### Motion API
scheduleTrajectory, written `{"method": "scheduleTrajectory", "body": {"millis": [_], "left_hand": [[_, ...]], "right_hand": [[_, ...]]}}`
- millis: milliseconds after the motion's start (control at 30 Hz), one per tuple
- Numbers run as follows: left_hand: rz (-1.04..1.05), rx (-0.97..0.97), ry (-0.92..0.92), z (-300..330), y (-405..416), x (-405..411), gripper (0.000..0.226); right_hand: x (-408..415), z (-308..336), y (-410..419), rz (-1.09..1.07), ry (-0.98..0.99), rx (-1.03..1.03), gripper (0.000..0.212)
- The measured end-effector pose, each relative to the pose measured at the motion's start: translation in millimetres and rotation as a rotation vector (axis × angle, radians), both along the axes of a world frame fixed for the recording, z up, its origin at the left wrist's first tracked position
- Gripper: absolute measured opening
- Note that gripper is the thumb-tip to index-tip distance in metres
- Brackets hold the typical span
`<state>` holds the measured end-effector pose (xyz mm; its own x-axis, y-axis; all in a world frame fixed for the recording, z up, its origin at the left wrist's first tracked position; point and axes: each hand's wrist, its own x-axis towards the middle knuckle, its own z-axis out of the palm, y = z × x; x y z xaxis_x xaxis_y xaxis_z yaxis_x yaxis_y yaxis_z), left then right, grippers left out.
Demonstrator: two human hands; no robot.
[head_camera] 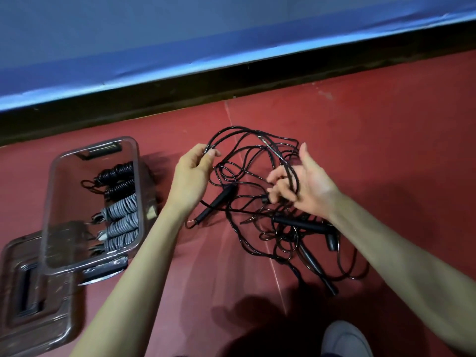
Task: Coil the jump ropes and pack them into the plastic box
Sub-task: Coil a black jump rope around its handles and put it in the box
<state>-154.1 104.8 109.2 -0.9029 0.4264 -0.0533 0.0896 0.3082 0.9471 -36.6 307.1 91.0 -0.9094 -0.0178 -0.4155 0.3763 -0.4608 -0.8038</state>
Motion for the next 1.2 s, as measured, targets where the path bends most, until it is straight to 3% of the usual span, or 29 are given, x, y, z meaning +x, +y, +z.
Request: {"method": "scheduleTrajectory", "body": {"millis": [67,133,200,300,367,500,600,800,867,933,1033,1200], "left_hand": [[0.111,0.063,-0.055,-3.3,-10.7,-10.0,0.025],[0.236,0.165,-0.14,-5.0,-20.1,-18.1,0.027],[0.297,0.255,-0.228,-7.6,-24.2,-18.9,0.027],[0.369,0.418,-0.317,-14.2,-22.3,-10.6,0.027],[0.378,0.441,-0.29,-15.8,-22.8,-6.5,0.026],[0.254,0.101,0.075,-20.3,-36.9,-7.0,0.021],[0.196,-0.01,0.089,-22.9,-43.2,-12.9,0.019],[0.148,-0.08,0.111,0.1,-37.0,-35.3,0.007],[0.131,-0.135,0.161,20.6,-31.2,-47.2,0.014],[0.143,-0.087,0.183,47.8,-21.5,-58.3,0.019],[0.21,0.146,0.092,89.6,-7.0,-70.4,0.023],[0.242,0.227,0.094,150.6,0.4,-85.5,0.019]], "right_hand": [[3.1,5.0,11.6,0.058,0.044,0.235,0.057],[3.1,9.6,25.5,0.169,0.038,0.727,0.026],[-0.7,13.4,33.5,0.17,-0.01,1.092,0.019],[-9.0,17.8,35.9,0.051,-0.019,1.246,0.021],[-14.4,16.7,36.2,-0.069,0.001,1.265,0.025],[-23.6,33.9,34.4,-0.335,0.139,1.261,0.025],[-32.6,54.3,37.0,-0.352,0.195,1.2,0.022],[-72.6,120.9,32.3,-0.438,0.23,0.637,0.025],[-85.5,155.1,32.5,-0.448,0.287,0.493,0.026],[-99.5,188.8,31.3,-0.452,0.343,0.409,0.023],[-116.7,238.2,25.1,-0.451,0.403,0.371,0.022],[-137.4,322.0,19.9,-0.363,0.523,0.57,0.024]]}}
